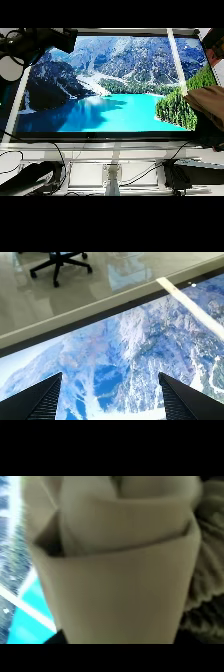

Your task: Fold the clothes and pants, and hang the long-sleeved shirts on hangers.

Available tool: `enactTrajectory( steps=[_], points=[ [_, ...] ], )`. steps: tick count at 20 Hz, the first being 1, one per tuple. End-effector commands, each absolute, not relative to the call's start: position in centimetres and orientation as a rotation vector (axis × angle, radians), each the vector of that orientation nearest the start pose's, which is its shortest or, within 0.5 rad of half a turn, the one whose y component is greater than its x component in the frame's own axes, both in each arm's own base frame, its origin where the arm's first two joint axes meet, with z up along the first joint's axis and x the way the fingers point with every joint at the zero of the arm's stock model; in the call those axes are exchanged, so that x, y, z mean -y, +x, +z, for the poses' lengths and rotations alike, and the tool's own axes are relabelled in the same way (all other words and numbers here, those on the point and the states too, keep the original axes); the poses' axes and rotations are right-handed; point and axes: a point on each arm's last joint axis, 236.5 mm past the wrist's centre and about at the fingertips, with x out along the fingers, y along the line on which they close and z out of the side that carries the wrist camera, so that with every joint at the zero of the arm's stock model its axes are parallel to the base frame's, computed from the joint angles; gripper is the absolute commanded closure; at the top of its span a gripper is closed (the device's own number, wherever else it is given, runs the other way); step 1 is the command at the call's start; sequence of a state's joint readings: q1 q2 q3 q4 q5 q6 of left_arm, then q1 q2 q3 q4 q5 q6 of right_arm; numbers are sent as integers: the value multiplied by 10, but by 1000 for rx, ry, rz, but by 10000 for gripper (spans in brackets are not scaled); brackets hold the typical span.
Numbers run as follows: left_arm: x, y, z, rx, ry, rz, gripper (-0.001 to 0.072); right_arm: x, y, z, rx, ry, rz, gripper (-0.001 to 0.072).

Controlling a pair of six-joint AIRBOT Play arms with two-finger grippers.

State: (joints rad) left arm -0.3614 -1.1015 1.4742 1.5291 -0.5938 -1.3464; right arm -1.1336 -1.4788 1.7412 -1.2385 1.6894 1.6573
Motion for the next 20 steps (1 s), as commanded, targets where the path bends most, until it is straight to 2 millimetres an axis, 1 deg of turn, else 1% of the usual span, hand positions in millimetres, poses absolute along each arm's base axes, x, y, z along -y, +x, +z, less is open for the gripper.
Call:
enactTrajectory(
  steps=[1, 2, 3, 4, 6, 9, 10, 14, 15, 16, 17, 18, 19, 20],
  points=[
    [174, 446, 322, -185, 225, -402, 13, 326, 209, 88, -1159, 1024, -778, 286],
    [174, 446, 322, -185, 224, -402, 13, 329, 204, 87, -1166, 1012, -799, 113],
    [174, 446, 322, -185, 224, -402, 12, 333, 199, 86, -1176, 996, -827, 24],
    [174, 446, 322, -185, 224, -402, 13, 336, 194, 85, -1186, 984, -849, 19],
    [174, 446, 322, -185, 225, -401, 13, 339, 190, 85, -1191, 972, -868, 19],
    [174, 446, 322, -185, 225, -402, 13, 342, 191, 85, -1181, 963, -874, 21],
    [174, 446, 322, -185, 224, -401, 13, 344, 188, 85, -1186, 954, -887, 21],
    [174, 446, 322, -185, 225, -402, 13, 352, 166, 84, -1235, 909, -977, 22],
    [174, 446, 322, -185, 225, -402, 13, 355, 166, 84, -1229, 901, -984, 24],
    [174, 446, 322, -185, 225, -402, 13, 357, 167, 84, -1222, 895, -987, 45],
    [174, 446, 322, -185, 225, -402, 13, 360, 165, 86, -1216, 883, -999, 137],
    [174, 446, 322, -185, 224, -402, 13, 365, 163, 91, -1205, 864, -1019, 205],
    [174, 446, 322, -185, 224, -402, 13, 373, 164, 101, -1173, 841, -1041, 229],
    [174, 446, 322, -185, 225, -402, 12, 382, 168, 115, -1118, 815, -1060, 233]
  ],
)
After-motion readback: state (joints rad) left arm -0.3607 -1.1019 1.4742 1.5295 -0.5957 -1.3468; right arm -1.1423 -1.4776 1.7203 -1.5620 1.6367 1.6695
